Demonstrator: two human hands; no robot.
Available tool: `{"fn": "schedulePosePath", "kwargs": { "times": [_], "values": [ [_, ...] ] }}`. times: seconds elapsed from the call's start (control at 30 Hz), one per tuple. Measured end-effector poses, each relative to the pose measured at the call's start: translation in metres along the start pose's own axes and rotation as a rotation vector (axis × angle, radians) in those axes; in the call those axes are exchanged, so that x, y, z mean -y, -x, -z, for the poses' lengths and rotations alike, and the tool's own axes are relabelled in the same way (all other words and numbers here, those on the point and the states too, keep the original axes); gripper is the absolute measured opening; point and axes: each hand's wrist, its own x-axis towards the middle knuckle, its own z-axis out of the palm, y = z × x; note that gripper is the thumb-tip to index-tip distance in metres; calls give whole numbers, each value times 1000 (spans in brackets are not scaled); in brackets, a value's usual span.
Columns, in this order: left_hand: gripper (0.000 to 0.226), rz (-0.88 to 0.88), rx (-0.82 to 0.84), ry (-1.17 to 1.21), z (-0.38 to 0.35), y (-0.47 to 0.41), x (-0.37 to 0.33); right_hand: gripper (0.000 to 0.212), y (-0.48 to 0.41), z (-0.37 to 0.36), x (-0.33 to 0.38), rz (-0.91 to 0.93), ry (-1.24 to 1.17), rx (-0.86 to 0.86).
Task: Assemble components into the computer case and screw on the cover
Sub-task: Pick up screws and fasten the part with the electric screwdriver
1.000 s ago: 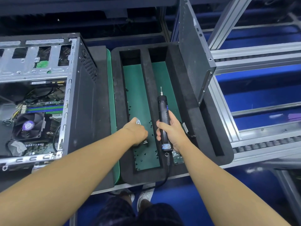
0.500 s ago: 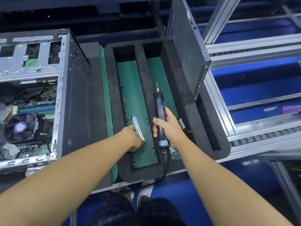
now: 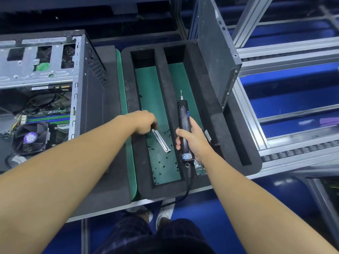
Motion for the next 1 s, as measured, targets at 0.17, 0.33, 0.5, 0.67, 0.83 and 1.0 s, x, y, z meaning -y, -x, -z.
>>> {"fn": "schedulePosePath", "kwargs": {
  "times": [0.17, 0.33, 0.5, 0.67, 0.83, 1.0],
  "values": [
    [41, 17, -63, -211, -7, -4, -5, 36, 0, 0, 0, -2, 12, -18],
    [51, 108, -139, -234, -14, -11, 5, 37, 1, 0, 0, -3, 1, -6],
    [56, 238, -463, 244, 5, -13, 22, 38, -1, 0, 0, -4, -28, -1],
    [47, 179, -480, 303, 6, -14, 23, 38, -1, 0, -1, -6, -43, 2],
    [33, -18, -348, 99, -6, -15, 5, 39, -2, -1, 0, -10, -36, 3],
    [29, -205, -66, -206, -20, -9, -21, 35, -1, 0, 1, 0, 0, 4]
  ]
}}
